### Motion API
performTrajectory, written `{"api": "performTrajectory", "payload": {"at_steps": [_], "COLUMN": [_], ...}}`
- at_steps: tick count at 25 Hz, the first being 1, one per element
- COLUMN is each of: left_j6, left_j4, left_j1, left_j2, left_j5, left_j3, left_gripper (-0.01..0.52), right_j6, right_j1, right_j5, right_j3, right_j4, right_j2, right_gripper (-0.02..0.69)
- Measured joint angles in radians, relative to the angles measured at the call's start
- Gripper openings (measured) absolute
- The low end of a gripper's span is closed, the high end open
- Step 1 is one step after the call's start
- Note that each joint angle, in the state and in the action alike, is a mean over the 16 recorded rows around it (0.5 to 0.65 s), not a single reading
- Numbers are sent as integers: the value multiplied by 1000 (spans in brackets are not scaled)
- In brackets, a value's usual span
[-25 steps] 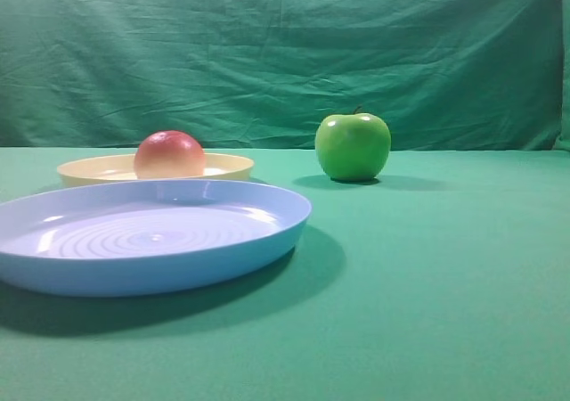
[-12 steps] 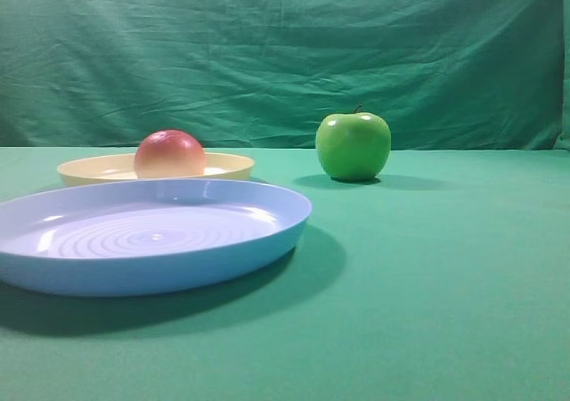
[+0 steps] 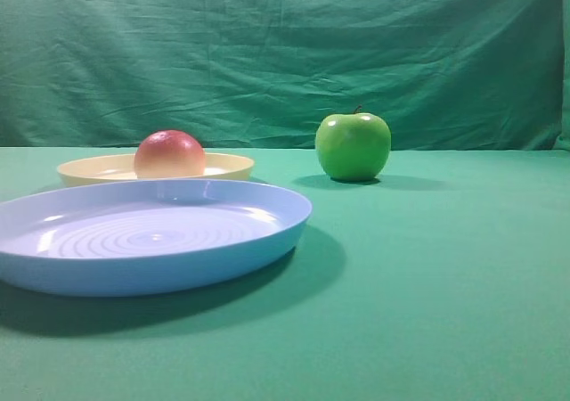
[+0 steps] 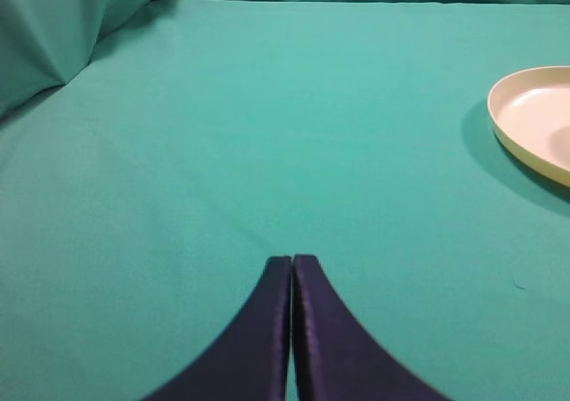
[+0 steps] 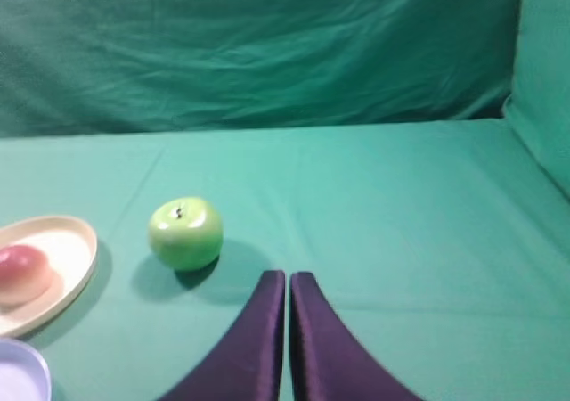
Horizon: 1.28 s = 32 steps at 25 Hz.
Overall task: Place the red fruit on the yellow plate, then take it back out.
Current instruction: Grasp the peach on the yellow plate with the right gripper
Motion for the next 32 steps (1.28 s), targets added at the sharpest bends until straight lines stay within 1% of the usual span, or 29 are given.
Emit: {"api": "performTrajectory", "payload": {"at_steps": [7, 12, 17, 22, 28, 32], "left_j6": [0, 0, 0, 0, 0, 0], "left_j4": [0, 0, 0, 0, 0, 0], "left_j1": [0, 0, 0, 0, 0, 0], "left_j2": [0, 0, 0, 0, 0, 0], "left_j5": [0, 0, 0, 0, 0, 0], "left_j3": [0, 0, 0, 0, 0, 0], "left_gripper": [0, 0, 0, 0, 0, 0], "right_j6": [-74, -156, -236, -280, -315, -367], "right_j1": [121, 157, 163, 163, 164, 172], "right_j5": [195, 261, 239, 187, 151, 157], "right_j3": [-222, -350, -423, -448, -459, -501], "right_j4": [51, 117, 201, 263, 300, 304], "right_j2": [271, 442, 550, 609, 675, 753], "right_gripper": [0, 0, 0, 0, 0, 0]}}
